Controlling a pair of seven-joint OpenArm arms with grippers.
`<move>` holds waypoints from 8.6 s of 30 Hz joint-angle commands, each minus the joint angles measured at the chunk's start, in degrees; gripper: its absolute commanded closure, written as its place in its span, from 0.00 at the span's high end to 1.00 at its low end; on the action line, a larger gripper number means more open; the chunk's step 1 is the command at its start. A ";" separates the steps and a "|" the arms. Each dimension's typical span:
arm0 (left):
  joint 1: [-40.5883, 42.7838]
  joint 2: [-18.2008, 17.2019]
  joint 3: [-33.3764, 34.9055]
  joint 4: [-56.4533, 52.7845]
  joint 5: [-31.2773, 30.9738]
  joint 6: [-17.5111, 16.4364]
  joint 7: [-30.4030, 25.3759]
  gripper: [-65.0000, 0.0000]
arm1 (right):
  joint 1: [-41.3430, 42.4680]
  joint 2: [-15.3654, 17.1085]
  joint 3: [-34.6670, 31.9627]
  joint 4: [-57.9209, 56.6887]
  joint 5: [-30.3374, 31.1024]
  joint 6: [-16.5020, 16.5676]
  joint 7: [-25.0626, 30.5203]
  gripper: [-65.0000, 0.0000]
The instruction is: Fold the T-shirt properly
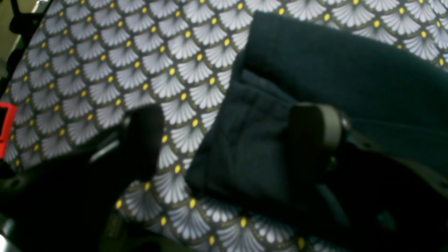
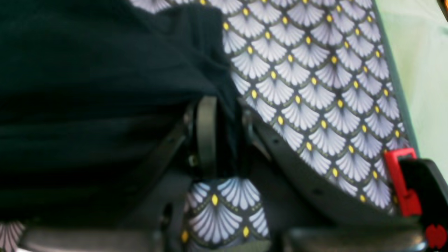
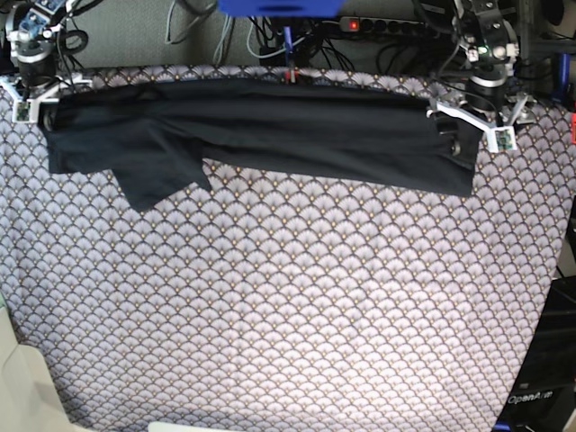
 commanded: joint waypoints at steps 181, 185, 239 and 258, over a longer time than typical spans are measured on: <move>-0.92 1.88 -5.09 6.97 -0.25 0.08 -1.49 0.82 | 22.77 4.32 -33.04 13.92 0.79 -0.29 -69.17 0.03; -1.10 2.23 -5.01 6.97 -0.25 0.08 -1.49 0.82 | 23.12 4.85 -35.68 14.01 0.79 -0.29 -71.72 0.04; -3.12 2.93 -5.01 6.97 -0.16 0.08 -1.05 0.82 | 31.91 8.63 -32.60 -6.12 21.98 -0.29 -71.19 0.33; -3.21 2.93 -5.01 6.97 -0.16 0.08 -1.41 0.82 | 25.14 7.75 -33.13 12.78 27.95 -0.29 -73.39 0.00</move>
